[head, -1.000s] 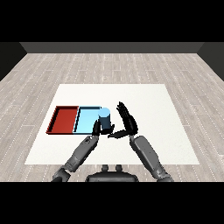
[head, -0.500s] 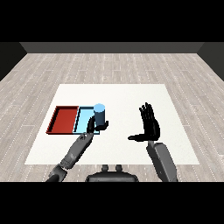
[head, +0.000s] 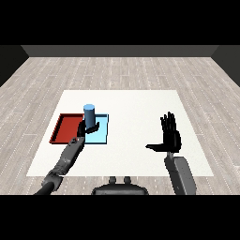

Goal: Pick the blue can and put it in the blue box

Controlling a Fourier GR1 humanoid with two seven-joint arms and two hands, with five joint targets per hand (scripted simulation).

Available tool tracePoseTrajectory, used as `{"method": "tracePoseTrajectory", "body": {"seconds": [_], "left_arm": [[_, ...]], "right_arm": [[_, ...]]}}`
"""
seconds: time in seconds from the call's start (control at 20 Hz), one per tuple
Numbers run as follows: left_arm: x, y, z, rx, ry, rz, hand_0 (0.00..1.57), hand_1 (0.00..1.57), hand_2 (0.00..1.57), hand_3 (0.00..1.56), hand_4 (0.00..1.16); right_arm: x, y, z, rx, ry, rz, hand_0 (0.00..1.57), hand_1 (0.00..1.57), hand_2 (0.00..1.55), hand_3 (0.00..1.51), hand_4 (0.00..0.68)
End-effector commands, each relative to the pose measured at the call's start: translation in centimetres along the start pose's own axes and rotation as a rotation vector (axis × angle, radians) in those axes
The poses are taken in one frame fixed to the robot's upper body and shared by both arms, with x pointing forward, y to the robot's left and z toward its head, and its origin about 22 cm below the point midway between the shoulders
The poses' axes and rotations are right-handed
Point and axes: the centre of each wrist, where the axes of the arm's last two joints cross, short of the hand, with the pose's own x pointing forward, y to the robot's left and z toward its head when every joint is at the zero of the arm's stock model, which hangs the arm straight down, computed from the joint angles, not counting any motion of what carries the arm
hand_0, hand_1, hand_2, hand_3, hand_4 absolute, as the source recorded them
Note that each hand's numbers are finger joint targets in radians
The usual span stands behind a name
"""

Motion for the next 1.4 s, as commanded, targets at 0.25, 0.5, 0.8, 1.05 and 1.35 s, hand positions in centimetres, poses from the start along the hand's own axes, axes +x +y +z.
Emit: {"method": "tracePoseTrajectory", "body": {"seconds": [0.25,0.5,0.8,1.05,1.35], "left_arm": [[-0.7,3.7,-3.4,0.108,0.246,-0.137,1.57,1.57,1.57,1.49,1.05],[-1.0,2.1,-3.5,0.077,0.37,-0.244,1.55,1.55,1.48,1.38,0.97],[-4.5,0.3,-0.6,0.003,0.475,-0.319,1.44,1.44,1.35,0.99,0.86],[-5.0,-0.8,0.1,-0.049,0.6,-0.282,1.57,1.57,1.43,0.0,0.78],[-4.1,1.4,-1.3,-0.056,0.607,-0.359,0.0,0.0,0.0,0.0,0.59]], "right_arm": [[0.0,-1.1,-1.2,-0.034,0.026,0.029,0.0,0.0,0.0,0.0,0.0],[-3.0,-1.2,-1.1,-0.082,0.065,-0.017,0.0,0.0,0.0,0.0,0.0],[-4.0,-1.1,-0.4,-0.082,0.066,-0.016,0.0,0.0,0.0,0.0,0.0],[-4.3,-2.6,0.3,-0.075,0.066,-0.029,0.0,0.0,0.0,0.0,0.0],[-4.5,-2.3,-0.2,-0.085,0.053,-0.018,0.0,0.0,0.0,0.0,0.0]]}}
